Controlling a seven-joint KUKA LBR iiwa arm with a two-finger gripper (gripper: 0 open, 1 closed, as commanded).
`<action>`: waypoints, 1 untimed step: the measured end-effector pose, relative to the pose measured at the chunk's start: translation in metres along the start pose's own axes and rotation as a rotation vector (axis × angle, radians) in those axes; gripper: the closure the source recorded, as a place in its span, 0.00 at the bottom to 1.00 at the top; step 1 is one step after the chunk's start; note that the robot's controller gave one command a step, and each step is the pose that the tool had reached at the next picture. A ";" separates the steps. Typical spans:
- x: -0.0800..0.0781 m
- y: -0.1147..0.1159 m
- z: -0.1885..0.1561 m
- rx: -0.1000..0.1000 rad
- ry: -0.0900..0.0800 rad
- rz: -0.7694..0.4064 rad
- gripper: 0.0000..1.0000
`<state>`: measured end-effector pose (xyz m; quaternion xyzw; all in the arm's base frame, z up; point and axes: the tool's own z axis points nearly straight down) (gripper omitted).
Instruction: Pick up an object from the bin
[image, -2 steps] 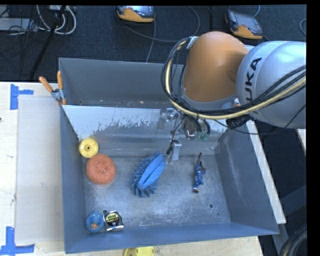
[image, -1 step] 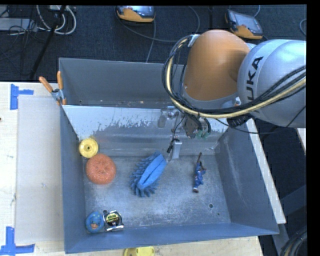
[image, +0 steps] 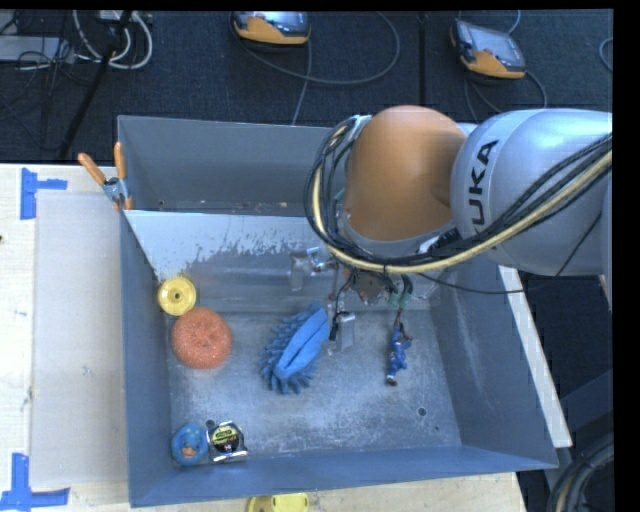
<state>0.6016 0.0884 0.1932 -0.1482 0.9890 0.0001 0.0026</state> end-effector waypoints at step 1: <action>0.014 0.025 0.033 -0.003 0.005 -0.346 0.00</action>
Offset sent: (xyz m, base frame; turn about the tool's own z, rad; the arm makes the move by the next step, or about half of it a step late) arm 0.0042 -0.0019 -0.0440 -0.2803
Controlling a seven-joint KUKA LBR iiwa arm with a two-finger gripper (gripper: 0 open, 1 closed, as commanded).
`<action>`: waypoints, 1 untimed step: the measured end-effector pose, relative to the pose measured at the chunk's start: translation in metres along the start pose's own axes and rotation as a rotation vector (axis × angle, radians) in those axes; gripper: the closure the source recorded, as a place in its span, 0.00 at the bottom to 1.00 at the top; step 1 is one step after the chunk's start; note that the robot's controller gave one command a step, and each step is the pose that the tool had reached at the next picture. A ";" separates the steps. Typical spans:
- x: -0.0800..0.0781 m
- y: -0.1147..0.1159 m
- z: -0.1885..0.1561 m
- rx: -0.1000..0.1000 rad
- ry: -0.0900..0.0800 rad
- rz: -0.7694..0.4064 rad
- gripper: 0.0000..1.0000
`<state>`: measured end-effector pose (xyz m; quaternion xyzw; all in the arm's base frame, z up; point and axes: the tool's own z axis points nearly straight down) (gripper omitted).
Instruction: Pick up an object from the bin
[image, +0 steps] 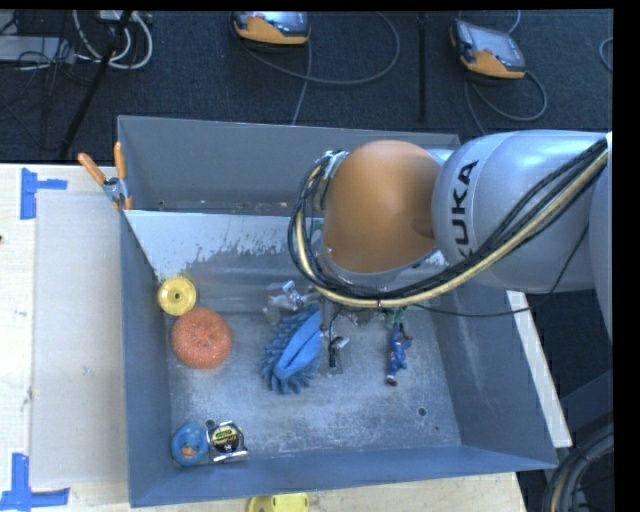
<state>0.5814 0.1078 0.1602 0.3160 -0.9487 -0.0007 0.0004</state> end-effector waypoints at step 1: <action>-0.008 -0.033 0.012 0.003 -0.004 0.070 0.00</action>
Offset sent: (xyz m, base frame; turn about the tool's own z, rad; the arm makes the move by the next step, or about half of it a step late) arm 0.0221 -0.0258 -0.0902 -0.2061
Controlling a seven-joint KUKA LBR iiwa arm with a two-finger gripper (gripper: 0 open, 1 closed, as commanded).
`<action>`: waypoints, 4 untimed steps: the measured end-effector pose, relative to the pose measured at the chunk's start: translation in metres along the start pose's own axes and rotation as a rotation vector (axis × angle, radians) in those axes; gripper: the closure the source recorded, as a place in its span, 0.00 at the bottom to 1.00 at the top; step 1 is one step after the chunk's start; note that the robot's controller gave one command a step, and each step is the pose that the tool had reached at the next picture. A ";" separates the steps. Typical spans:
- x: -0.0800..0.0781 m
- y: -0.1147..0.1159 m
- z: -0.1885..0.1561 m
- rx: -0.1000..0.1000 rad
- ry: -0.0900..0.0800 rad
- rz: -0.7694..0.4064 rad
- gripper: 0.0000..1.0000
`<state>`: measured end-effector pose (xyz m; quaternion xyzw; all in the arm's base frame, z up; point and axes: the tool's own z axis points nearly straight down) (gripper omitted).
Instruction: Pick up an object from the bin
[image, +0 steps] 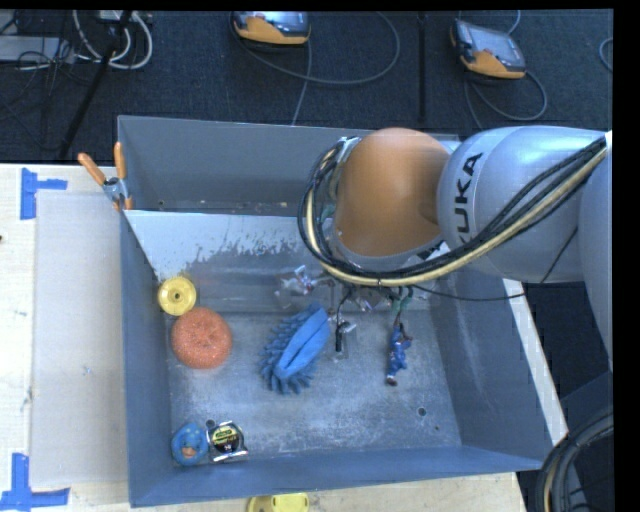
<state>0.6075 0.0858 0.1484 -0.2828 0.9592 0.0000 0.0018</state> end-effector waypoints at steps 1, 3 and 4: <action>0.001 0.000 0.040 0.004 -0.005 -0.161 0.00; -0.007 0.008 0.079 -0.004 0.001 -0.463 1.00; -0.005 0.008 0.074 -0.006 0.005 -0.463 1.00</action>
Offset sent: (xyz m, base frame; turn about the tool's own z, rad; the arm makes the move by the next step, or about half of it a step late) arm 0.0015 0.0095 -0.0784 -0.4686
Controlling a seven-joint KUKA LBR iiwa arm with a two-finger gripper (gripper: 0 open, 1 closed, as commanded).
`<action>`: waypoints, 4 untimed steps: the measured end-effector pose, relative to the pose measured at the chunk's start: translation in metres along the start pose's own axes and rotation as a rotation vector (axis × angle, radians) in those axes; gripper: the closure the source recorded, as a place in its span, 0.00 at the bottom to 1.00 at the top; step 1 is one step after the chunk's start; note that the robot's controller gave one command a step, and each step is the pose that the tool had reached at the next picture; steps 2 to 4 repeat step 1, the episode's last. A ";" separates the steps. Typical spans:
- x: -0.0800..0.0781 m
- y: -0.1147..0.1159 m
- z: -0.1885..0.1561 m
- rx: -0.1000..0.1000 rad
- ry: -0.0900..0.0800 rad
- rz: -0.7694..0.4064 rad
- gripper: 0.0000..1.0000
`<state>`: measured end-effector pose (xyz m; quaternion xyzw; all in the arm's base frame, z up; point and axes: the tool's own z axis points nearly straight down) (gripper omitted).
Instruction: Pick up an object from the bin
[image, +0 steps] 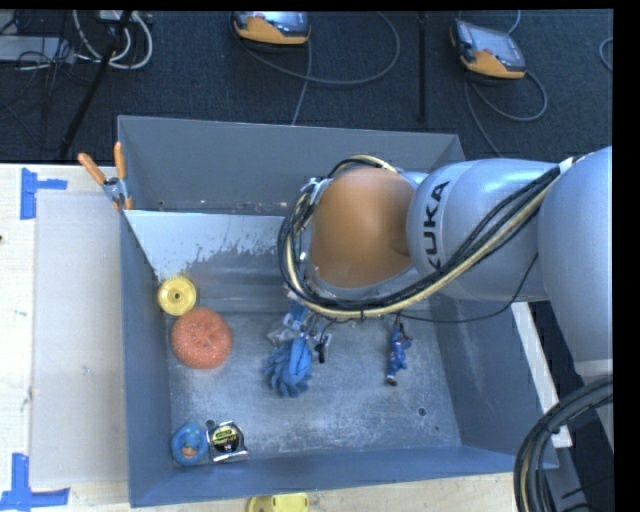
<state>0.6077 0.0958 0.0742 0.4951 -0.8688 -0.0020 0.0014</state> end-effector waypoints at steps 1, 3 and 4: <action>0.000 0.001 -0.017 -0.001 0.001 0.000 1.00; 0.000 0.001 -0.017 -0.001 0.001 0.000 1.00; 0.000 0.001 -0.017 -0.001 0.001 0.000 1.00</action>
Offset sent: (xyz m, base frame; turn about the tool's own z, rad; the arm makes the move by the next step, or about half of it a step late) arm 0.0000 -0.0001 0.0643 0.0000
